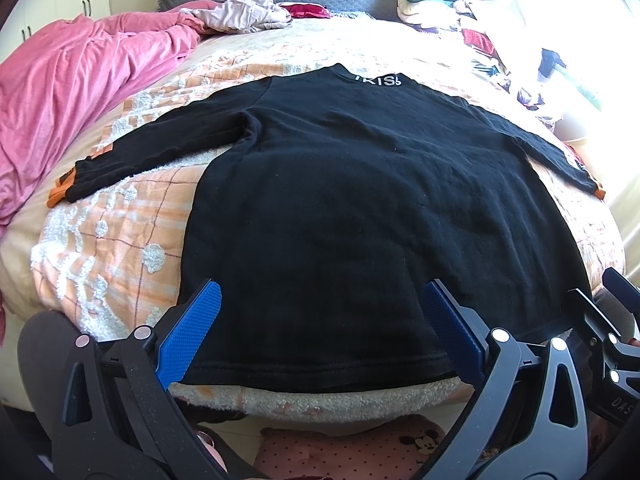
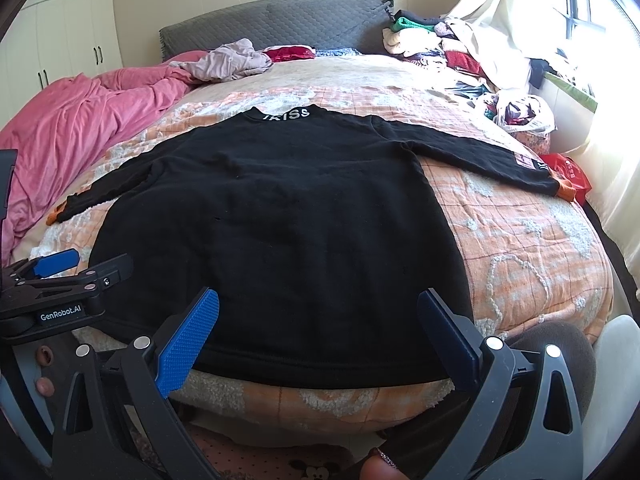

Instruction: Fold small clothes

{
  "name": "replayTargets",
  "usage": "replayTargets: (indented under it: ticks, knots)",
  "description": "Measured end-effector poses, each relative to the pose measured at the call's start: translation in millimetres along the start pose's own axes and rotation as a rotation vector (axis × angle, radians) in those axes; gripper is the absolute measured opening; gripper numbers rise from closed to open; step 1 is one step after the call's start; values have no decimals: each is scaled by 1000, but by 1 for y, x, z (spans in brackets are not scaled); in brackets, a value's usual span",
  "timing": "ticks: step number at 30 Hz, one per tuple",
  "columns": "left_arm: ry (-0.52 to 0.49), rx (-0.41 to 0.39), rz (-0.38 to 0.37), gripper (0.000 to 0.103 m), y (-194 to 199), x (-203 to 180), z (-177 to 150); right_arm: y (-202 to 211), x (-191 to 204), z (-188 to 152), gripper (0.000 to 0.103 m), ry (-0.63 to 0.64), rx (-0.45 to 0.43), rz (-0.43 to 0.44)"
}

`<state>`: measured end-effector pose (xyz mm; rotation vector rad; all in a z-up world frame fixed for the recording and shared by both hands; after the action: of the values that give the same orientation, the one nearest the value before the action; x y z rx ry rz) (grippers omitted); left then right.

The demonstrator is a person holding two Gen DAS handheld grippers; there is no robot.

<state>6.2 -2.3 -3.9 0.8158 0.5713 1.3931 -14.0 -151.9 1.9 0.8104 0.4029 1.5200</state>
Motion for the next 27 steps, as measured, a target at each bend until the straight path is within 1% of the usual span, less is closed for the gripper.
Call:
replayTargets:
  ticks: [8, 13, 15, 20, 27]
  knots:
    - [-16, -9, -8, 95, -2, -6, 4, -1, 0, 3, 99, 1, -10, -6]
    - [-20, -17, -16, 95, -6, -5, 14, -4, 0, 10, 99, 2, -7, 1]
    - [-19, -24, -15, 95, -9, -4, 19, -8, -1, 15, 99, 1, -1, -8]
    - [-20, -33, -41, 95, -18, -3, 34, -19, -9, 32, 99, -31, 8, -18]
    - [-40, -31, -32, 95, -34, -3, 55, -34, -21, 59, 99, -57, -4, -44]
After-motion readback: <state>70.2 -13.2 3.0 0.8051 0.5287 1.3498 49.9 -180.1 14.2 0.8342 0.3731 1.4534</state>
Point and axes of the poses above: each gripper's, at about its wrist camera, not at the fingertips, and y roughly against the way its jaws point, x to its left, z to its top, the point moved 2 cm from there along -y, roughly the way its jaws point, and after that the axes turned 13 degrees about -y, right-handed, at the moved point
